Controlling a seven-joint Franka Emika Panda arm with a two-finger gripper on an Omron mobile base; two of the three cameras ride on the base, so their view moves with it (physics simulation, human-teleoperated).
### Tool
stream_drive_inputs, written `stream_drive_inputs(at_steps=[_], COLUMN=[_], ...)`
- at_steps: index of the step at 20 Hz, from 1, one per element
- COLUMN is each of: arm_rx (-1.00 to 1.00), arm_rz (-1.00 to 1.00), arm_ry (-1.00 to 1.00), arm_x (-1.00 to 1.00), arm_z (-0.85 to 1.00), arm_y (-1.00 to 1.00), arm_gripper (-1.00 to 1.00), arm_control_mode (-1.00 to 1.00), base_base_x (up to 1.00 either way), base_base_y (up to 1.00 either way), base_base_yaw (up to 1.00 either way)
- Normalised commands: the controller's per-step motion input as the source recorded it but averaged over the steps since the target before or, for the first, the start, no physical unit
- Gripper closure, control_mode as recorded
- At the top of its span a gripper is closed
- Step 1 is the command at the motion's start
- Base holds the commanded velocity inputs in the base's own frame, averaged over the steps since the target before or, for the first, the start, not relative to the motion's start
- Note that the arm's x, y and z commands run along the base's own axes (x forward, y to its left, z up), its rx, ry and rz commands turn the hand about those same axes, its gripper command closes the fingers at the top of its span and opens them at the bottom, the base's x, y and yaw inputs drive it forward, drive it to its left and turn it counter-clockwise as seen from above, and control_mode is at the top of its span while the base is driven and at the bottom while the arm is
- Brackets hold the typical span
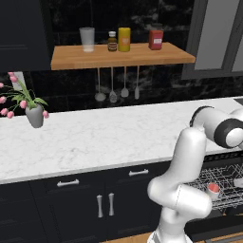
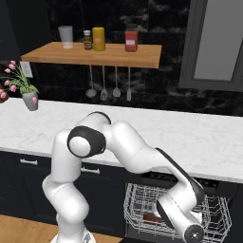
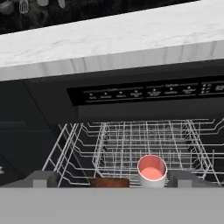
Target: Pick up the cup and bowl from the counter, place them in the dishwasher, and close the dishwasher door.
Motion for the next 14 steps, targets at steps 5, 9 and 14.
stream_drive_inputs(at_steps=[5,9,14], arm_rx=[0.0,0.0,0.0], arm_rz=[0.0,0.0,0.0], arm_ry=[-0.17,-0.26,-0.35], arm_x=[-0.53,-0.54,-0.55], arm_z=[0.0,0.0,0.02], arm_y=[0.0,0.0,0.07], arm_gripper=[-1.0,-1.0,-1.0], arm_control_mode=[-1.0,-1.0,-1.0], base_base_x=[0.0,0.0,0.0], base_base_y=[0.0,0.0,0.0], base_base_yaw=[0.0,0.0,0.0])
